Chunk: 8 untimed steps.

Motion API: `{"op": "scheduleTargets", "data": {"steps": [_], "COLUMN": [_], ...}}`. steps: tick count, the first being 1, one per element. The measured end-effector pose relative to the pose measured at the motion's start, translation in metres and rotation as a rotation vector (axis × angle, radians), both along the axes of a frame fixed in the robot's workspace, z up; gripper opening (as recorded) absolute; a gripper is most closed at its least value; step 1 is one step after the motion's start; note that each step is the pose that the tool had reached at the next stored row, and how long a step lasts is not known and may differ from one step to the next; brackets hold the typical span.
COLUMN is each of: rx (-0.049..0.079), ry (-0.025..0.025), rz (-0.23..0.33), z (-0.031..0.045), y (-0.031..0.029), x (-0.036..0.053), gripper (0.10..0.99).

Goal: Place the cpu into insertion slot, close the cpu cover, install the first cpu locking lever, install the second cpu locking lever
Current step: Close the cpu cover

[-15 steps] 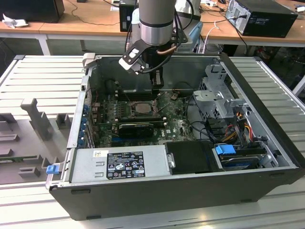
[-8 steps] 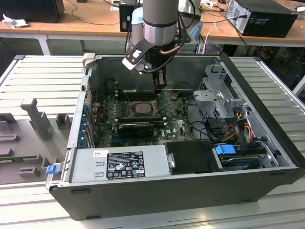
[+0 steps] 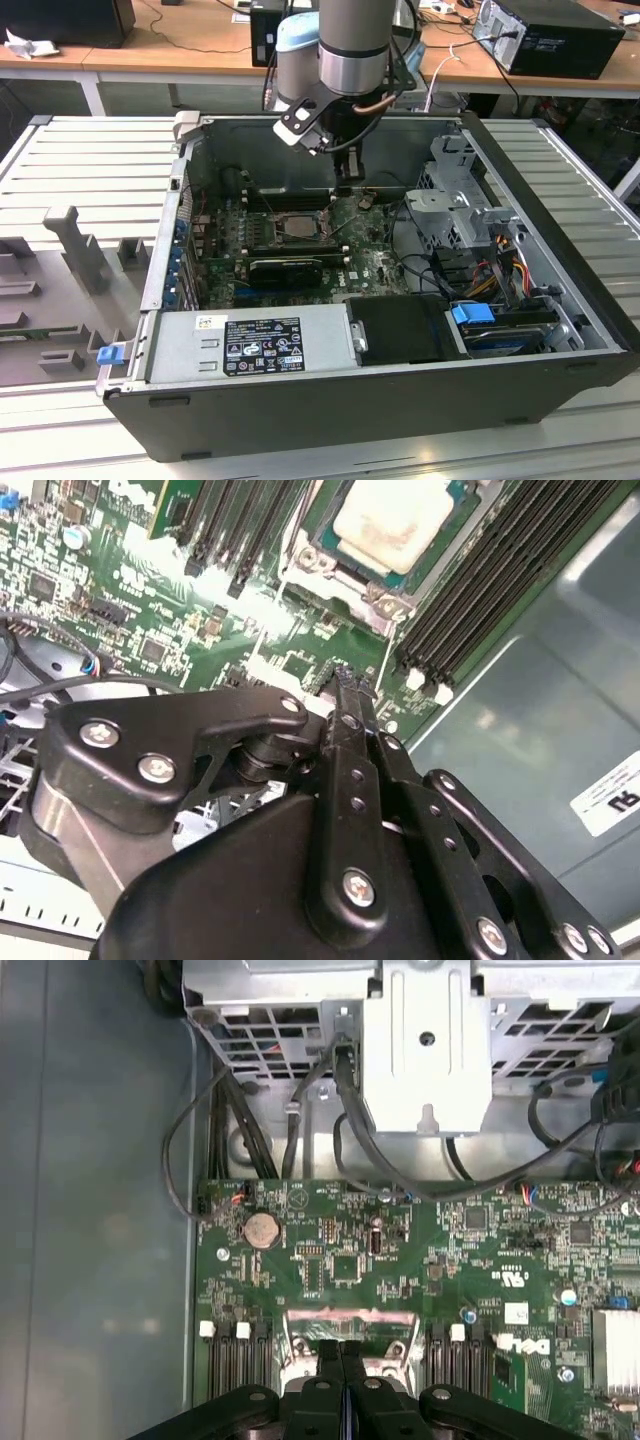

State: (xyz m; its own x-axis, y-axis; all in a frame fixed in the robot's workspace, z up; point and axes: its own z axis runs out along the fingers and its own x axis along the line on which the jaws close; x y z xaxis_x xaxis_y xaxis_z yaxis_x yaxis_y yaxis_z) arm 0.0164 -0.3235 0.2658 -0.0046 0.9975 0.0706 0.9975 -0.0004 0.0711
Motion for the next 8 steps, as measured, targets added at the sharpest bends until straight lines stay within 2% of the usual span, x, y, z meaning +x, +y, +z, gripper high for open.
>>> {"op": "scheduleTargets", "data": {"steps": [2, 5, 8], "rx": [0.0, 0.0, 0.0], "ry": [0.0024, 0.0086, 0.0088], "rz": [0.0, 0.001, 0.002], "z": [-0.0001, -0.0005, -0.003], "y": [0.0, 0.0, 0.0], "x": [0.0051, 0.016, 0.0236], "gripper": [0.106, 0.106, 0.106]}}
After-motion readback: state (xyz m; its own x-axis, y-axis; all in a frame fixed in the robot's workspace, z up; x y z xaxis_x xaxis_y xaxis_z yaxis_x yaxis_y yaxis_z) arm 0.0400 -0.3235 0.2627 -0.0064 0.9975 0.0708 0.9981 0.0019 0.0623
